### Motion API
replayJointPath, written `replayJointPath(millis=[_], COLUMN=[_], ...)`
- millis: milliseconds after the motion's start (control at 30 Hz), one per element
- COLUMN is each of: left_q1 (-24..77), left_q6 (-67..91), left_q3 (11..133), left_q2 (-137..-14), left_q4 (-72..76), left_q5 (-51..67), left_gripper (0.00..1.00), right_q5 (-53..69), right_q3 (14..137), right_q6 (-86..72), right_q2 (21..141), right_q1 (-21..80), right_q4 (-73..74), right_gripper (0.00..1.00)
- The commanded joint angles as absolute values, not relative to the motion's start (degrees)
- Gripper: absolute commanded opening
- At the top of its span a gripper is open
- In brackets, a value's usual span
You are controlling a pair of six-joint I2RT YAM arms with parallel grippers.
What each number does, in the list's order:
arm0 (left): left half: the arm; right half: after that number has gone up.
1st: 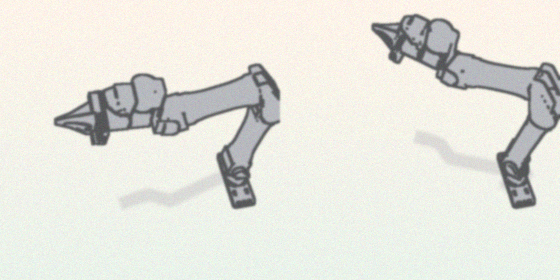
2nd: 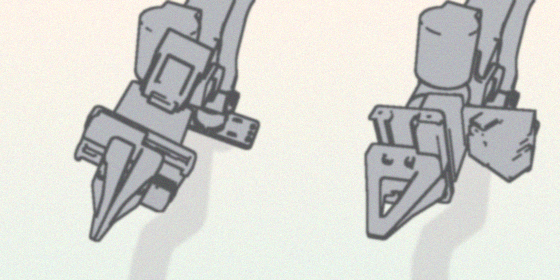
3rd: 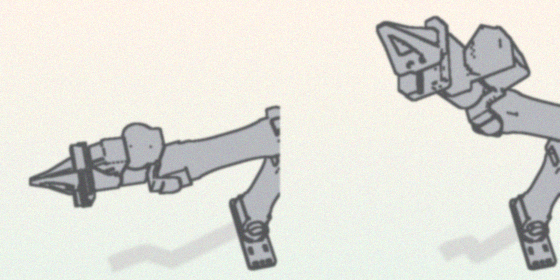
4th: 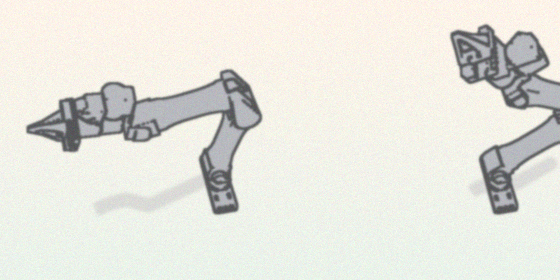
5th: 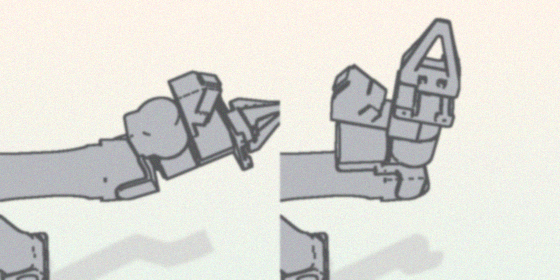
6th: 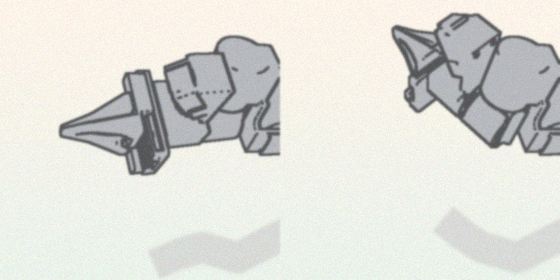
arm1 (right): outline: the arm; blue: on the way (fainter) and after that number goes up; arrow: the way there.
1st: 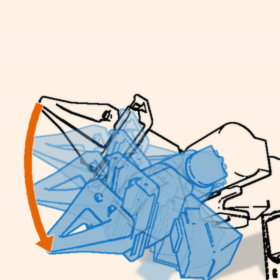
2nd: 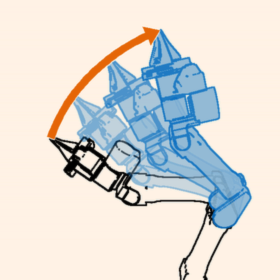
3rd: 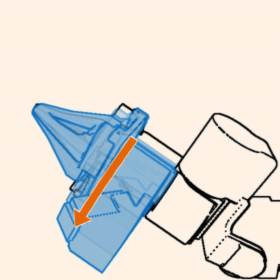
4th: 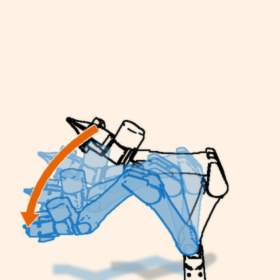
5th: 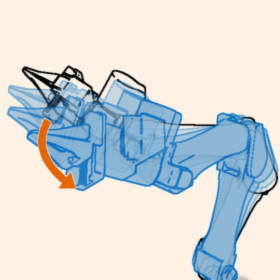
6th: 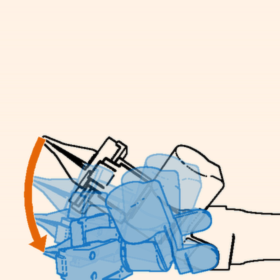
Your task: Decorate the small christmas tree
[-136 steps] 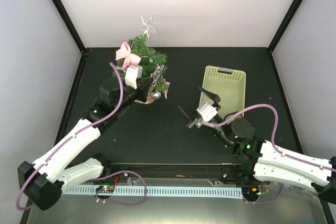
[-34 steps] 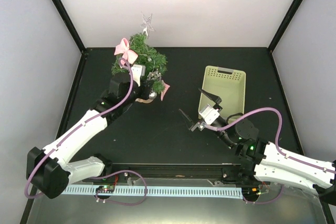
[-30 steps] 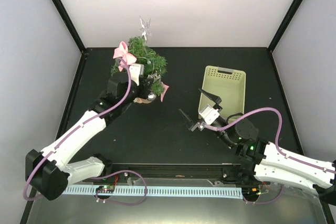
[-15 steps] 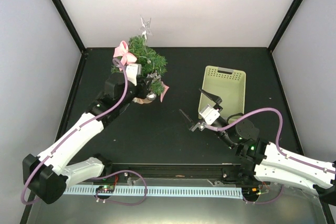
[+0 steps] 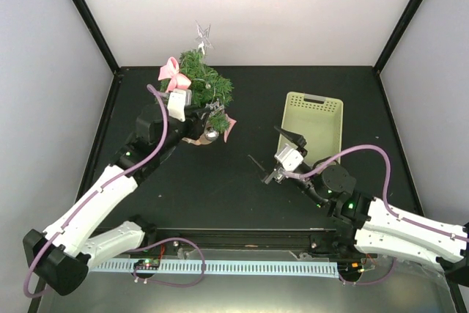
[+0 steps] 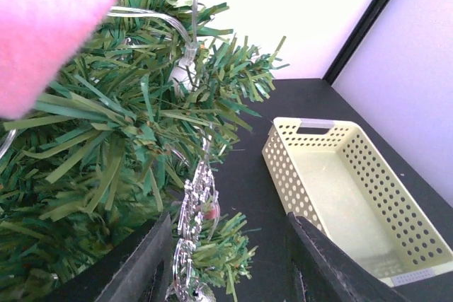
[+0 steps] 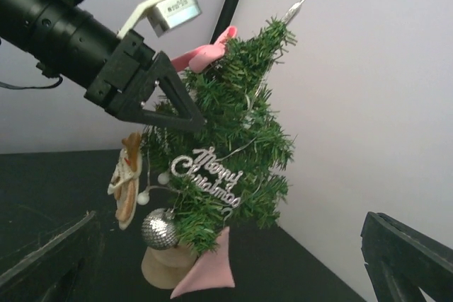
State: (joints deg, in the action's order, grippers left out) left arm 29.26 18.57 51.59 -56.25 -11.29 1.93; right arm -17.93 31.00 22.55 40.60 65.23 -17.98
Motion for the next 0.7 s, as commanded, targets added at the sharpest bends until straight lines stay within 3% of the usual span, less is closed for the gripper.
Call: replayJointPath(millis=[0, 233, 367, 400, 433, 667], left_q1=[28.9, 28.9, 28.9, 28.9, 28.9, 28.9], left_q6=[17.2, 16.2, 14.1, 13.6, 13.1, 13.4], left_q3=[55.2, 59.6, 64.0, 65.0, 65.7, 64.2], left_q2=[-53.3, -46.7, -43.0, -41.9, -40.9, -29.8], left_q4=[-14.5, -21.5, -29.1, -31.2, -33.4, -44.2], left_q5=[4.6, 7.2, 6.6, 5.9, 4.9, -0.4], left_gripper=[0.46, 0.53, 0.63, 0.84, 0.97, 0.99], right_q5=[-18.4, -19.2, -29.8, -31.4, -32.1, -33.7], right_q3=[34.2, 39.4, 48.4, 50.3, 51.9, 53.6], right_q6=[17.2, 7.2, -2.2, -3.9, -5.4, -18.7], right_q2=[40.4, 39.6, 42.3, 43.0, 43.5, 41.5], right_q1=[65.4, 65.4, 65.4, 65.4, 65.4, 65.4], right_q4=[-12.8, 0.2, 13.4, 16.0, 18.5, 24.2], right_gripper=[1.00, 1.00, 1.00, 1.00, 1.00, 1.00])
